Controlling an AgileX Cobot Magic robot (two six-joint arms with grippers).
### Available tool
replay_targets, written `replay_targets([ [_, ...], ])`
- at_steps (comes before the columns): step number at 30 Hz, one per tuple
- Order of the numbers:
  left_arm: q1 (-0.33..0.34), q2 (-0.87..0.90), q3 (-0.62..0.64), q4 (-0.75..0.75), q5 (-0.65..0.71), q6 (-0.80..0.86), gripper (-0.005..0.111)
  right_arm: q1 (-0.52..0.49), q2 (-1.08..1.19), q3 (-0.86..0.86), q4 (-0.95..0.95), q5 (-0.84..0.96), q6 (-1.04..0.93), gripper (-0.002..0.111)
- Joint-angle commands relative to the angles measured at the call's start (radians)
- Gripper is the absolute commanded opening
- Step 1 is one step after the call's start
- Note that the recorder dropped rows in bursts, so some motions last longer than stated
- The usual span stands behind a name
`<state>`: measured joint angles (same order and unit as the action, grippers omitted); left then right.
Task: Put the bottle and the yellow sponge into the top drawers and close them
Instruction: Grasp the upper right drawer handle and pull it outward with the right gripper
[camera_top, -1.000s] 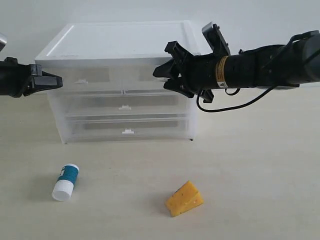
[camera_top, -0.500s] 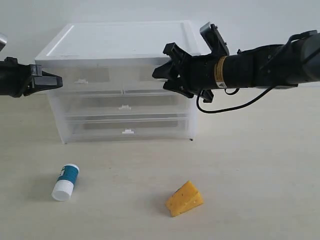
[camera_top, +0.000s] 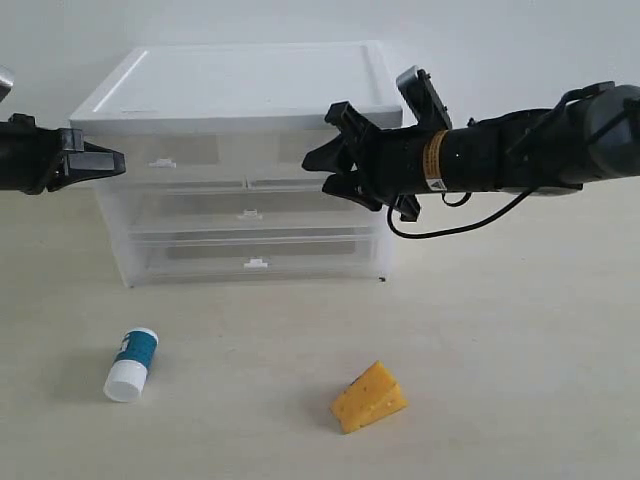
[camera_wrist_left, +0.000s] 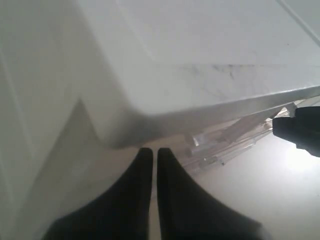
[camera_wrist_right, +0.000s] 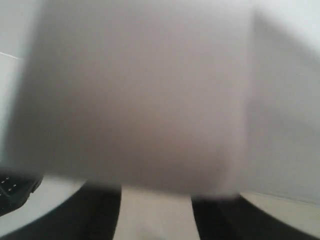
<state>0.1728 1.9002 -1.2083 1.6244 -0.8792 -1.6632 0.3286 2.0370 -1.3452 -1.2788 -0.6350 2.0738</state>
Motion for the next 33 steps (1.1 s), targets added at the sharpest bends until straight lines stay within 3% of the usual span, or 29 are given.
replay_targets([
  [1, 0.003, -0.009, -0.013, -0.038, 0.009, 0.006, 0.004, -0.010, 0.004, -0.052, 0.077, -0.008, -0.025, 0.042],
  [12, 0.003, -0.009, -0.013, -0.038, 0.007, 0.006, 0.004, -0.010, 0.009, -0.063, 0.024, 0.059, -0.018, 0.038],
  [17, 0.003, -0.009, -0.013, -0.038, 0.007, 0.006, 0.004, -0.010, 0.009, -0.063, 0.016, 0.067, -0.058, 0.000],
  [29, 0.003, -0.009, -0.013, -0.040, 0.005, 0.007, 0.004, -0.010, 0.009, -0.061, -0.195, -0.119, -0.030, 0.000],
  [33, 0.003, -0.009, -0.013, -0.044, 0.005, 0.007, 0.004, -0.010, 0.001, 0.020, -0.190, -0.124, -0.070, 0.000],
])
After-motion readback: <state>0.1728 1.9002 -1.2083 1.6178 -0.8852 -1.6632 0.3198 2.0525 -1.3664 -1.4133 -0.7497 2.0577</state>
